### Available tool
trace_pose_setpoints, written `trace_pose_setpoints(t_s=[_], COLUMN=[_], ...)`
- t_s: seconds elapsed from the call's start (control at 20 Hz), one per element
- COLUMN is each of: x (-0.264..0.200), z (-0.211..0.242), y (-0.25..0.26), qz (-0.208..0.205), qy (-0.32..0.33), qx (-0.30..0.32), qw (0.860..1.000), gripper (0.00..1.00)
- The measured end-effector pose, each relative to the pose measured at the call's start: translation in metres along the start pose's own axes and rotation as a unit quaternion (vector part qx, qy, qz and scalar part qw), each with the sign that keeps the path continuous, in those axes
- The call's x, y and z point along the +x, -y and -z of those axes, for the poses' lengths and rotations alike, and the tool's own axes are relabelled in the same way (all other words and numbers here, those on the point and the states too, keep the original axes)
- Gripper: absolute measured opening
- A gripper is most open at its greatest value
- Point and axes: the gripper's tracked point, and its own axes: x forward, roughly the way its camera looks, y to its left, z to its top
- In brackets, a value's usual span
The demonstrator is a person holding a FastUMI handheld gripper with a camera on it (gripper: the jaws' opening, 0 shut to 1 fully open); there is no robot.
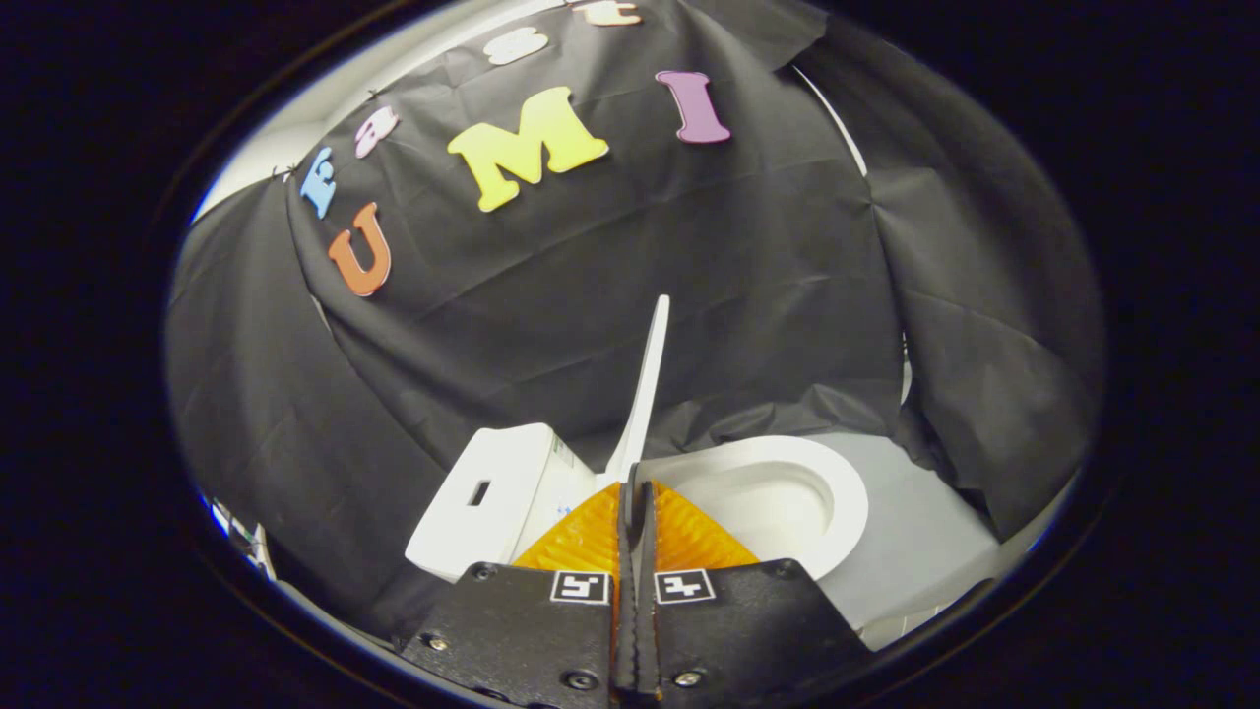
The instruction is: Open the toilet lid.
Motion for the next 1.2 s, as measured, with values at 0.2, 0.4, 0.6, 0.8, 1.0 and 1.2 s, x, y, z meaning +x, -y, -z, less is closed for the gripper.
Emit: trace_pose_setpoints(t_s=[0.2, 0.4, 0.6, 0.8, 1.0, 1.2], x=[0.002, 0.003, 0.006, 0.008, 0.011, 0.014], z=[-0.001, -0.001, -0.001, 0.0, 0.003, 0.007], y=[-0.021, -0.042, -0.061, -0.08, -0.101, -0.122], qz=[0.009, 0.015, 0.03, 0.041, 0.043, 0.049], qy=[0.011, 0.017, 0.017, 0.017, 0.018, 0.021], qx=[-0.027, -0.059, -0.09, -0.122, -0.138, -0.164], qw=[1.0, 0.998, 0.995, 0.992, 0.989, 0.985], gripper=[0.04, 0.04, 0.04, 0.04, 0.04, 0.04])
